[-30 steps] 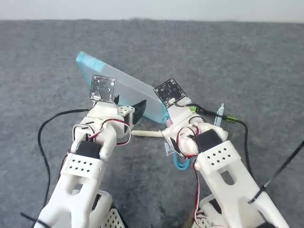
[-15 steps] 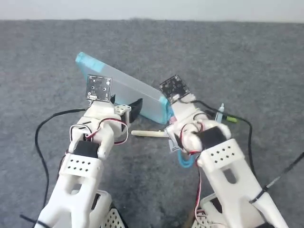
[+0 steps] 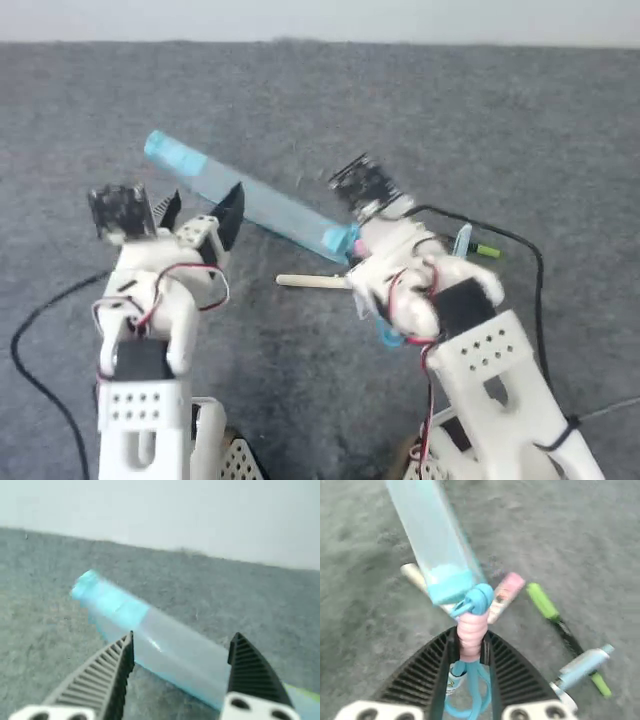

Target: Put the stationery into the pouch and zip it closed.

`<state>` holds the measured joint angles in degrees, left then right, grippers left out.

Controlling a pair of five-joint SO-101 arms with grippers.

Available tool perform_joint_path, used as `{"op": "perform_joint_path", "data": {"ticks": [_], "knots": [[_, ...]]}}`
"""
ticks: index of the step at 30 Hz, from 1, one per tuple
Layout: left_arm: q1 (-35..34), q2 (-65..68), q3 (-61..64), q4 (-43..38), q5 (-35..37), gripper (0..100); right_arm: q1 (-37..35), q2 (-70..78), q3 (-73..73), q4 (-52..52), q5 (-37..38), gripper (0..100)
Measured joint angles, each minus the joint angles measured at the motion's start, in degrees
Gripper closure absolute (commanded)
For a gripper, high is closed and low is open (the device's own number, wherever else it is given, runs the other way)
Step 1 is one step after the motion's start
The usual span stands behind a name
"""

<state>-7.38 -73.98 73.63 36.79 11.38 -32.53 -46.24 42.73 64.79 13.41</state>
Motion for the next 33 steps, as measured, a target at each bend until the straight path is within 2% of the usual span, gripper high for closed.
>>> {"op": "perform_joint_path", "data": {"ticks": [5,14,19,23,29,33], "knots": [[2.99,-8.62,3.08,3.16,-0.7,71,-3.96,-0.62,1.23,0.0,0.53,99.2],[3.6,-8.97,3.16,3.52,-1.23,71,-3.87,-0.62,4.92,-1.05,0.53,99.2],[3.69,-5.45,3.16,2.99,-2.64,71,-3.87,0.53,6.77,-4.4,0.7,99.2],[3.69,-1.23,3.16,0.09,-3.52,71,-1.58,7.38,6.68,-7.03,0.88,99.2],[3.69,7.74,3.16,-5.1,-3.52,71,3.6,20.04,2.37,-7.38,0.88,99.2],[3.69,15.21,3.16,-9.76,-3.52,71,4.13,22.77,-1.41,-5.19,0.88,99.2]]}}
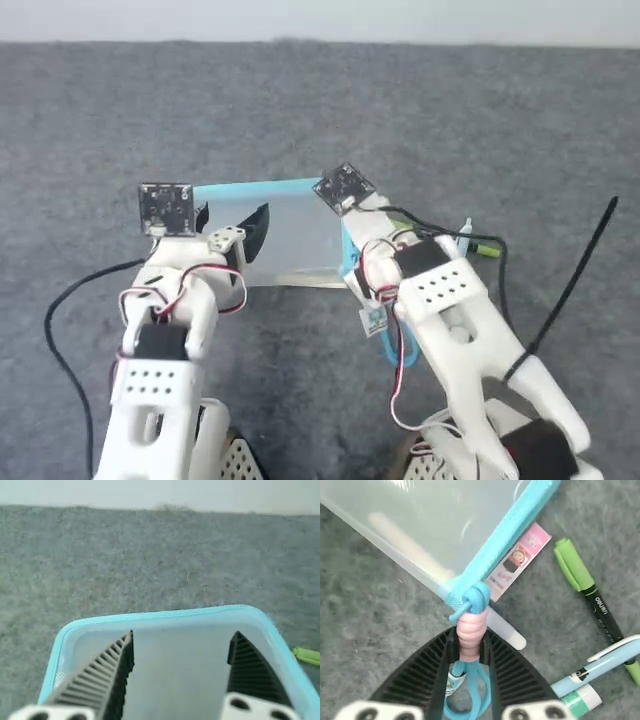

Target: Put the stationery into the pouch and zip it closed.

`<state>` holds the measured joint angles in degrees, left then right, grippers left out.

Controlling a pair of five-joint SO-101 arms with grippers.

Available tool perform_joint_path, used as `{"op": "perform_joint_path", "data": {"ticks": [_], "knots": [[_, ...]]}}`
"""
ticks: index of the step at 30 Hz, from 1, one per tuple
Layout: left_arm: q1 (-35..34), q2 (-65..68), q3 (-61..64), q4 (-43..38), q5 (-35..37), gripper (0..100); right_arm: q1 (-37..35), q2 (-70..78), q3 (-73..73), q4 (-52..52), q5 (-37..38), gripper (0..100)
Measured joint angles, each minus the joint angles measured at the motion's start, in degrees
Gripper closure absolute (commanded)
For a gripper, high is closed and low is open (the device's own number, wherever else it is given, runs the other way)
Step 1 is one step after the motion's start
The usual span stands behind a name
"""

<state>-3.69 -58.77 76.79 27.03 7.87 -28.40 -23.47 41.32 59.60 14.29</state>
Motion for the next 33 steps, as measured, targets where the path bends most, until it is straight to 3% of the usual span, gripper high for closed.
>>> {"op": "perform_joint_path", "data": {"ticks": [9,13,22,28,33], "knots": [[-0.97,20.48,-7.3,-0.79,2.11,71,4.75,-4.22,-2.9,3.69,-5.1,99.2],[-3.52,22.24,-9.05,-0.79,5.19,71,8.53,-7.82,-2.81,3.69,-7.21,99.2],[-3.96,22.59,-10.37,2.29,6.51,71,8.0,-10.02,-2.2,3.34,-7.38,99.2],[3.96,12.75,-13.27,15.91,-1.67,76,8.0,-10.02,-2.2,3.25,-7.38,99.2],[6.15,-0.79,-11.78,21.01,-8.0,82,8.0,-10.02,-2.2,2.64,-7.38,99.2]]}}
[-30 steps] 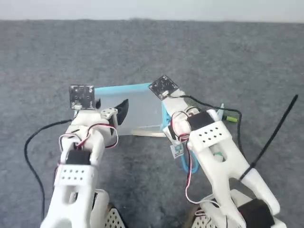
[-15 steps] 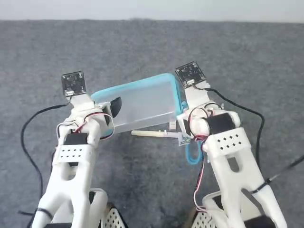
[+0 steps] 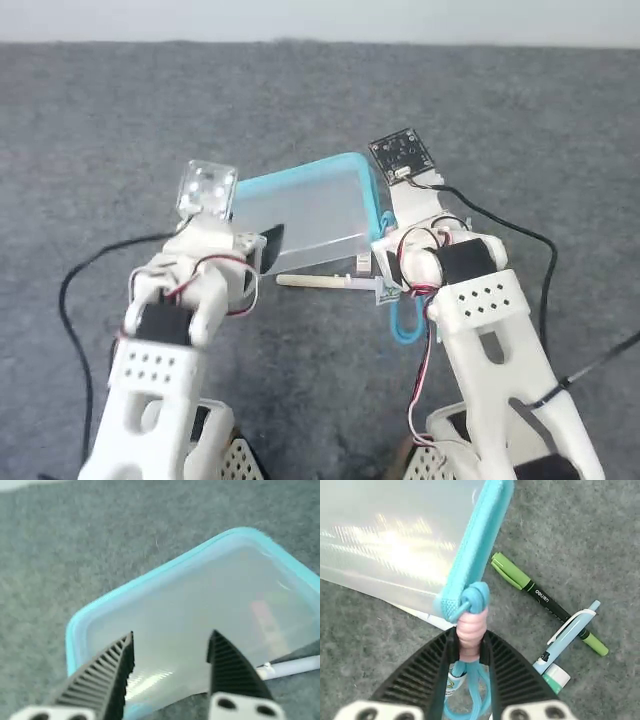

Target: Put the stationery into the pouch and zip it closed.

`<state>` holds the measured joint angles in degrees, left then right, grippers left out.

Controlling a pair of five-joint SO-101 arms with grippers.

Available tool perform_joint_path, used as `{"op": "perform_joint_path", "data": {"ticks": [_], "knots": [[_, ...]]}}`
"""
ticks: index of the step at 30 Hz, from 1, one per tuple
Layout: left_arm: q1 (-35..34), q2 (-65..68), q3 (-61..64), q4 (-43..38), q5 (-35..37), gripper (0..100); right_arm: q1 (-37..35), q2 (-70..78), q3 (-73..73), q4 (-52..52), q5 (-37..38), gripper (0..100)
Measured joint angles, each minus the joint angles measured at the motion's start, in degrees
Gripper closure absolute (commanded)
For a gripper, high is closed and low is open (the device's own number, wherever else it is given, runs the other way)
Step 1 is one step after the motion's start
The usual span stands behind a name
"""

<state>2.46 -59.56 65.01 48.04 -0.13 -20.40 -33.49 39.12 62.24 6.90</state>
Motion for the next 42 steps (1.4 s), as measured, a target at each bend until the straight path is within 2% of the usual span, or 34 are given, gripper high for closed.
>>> {"op": "perform_joint_path", "data": {"ticks": [3,8,17,25,32,35,42], "knots": [[2.55,-4.4,0.26,3.08,-2.02,80,0.26,0.0,0.0,-0.09,-0.26,99.2],[10.64,-5.71,4.92,2.99,-6.42,80,2.9,1.67,-2.9,-0.26,-0.44,99.2],[11.52,-5.71,11.16,-5.98,-6.51,81,3.08,4.22,-14.86,9.41,-0.44,99.2],[11.52,-5.71,11.43,-7.21,-6.51,81,3.08,4.22,-21.19,18.9,0.62,99.2],[6.68,-3.6,11.43,-12.57,-6.42,81,2.99,-0.44,-23.12,24.0,4.4,99.2],[4.84,2.81,11.16,-16.0,-6.51,81,2.37,-5.36,-23.12,26.99,6.07,99.2],[-2.55,25.32,2.02,-22.42,-6.42,80,-7.38,-12.22,-22.59,33.49,9.58,99.1]]}}
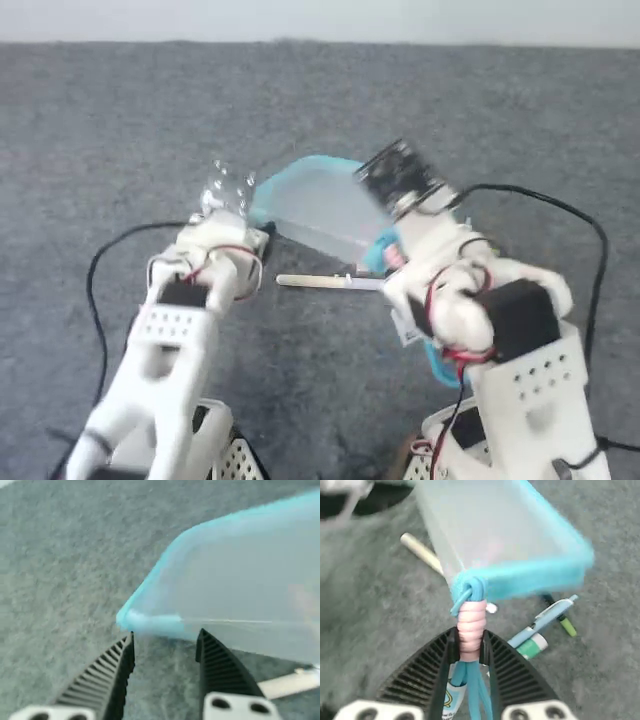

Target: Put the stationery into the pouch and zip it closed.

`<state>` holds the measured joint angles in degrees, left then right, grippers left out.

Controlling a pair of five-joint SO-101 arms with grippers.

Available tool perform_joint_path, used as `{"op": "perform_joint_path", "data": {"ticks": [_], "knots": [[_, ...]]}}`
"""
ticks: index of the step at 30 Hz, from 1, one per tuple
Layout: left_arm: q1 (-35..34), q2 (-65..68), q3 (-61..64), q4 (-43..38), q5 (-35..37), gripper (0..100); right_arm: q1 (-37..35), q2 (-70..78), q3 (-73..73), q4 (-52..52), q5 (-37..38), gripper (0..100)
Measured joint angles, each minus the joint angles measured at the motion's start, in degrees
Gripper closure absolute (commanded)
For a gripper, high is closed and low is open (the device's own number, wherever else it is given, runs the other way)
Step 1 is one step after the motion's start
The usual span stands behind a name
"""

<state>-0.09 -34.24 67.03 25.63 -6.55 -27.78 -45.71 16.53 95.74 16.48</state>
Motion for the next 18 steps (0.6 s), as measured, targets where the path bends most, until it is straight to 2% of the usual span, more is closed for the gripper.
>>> {"op": "perform_joint_path", "data": {"ticks": [3,8,12,18], "knots": [[-1.85,9.67,-5.27,-0.26,1.93,80,-4.57,-0.53,4.48,-0.97,1.93,99.1],[-3.6,17.49,-10.64,0.44,2.73,80,-5.98,-0.62,15.38,-11.08,3.08,99.1],[-3.6,14.86,-11.34,3.69,4.13,80,-5.98,2.99,19.43,-19.96,3.08,99.1],[-3.69,-0.62,-6.07,7.65,3.52,80,-3.6,14.51,19.52,-28.92,1.23,99.1]]}}
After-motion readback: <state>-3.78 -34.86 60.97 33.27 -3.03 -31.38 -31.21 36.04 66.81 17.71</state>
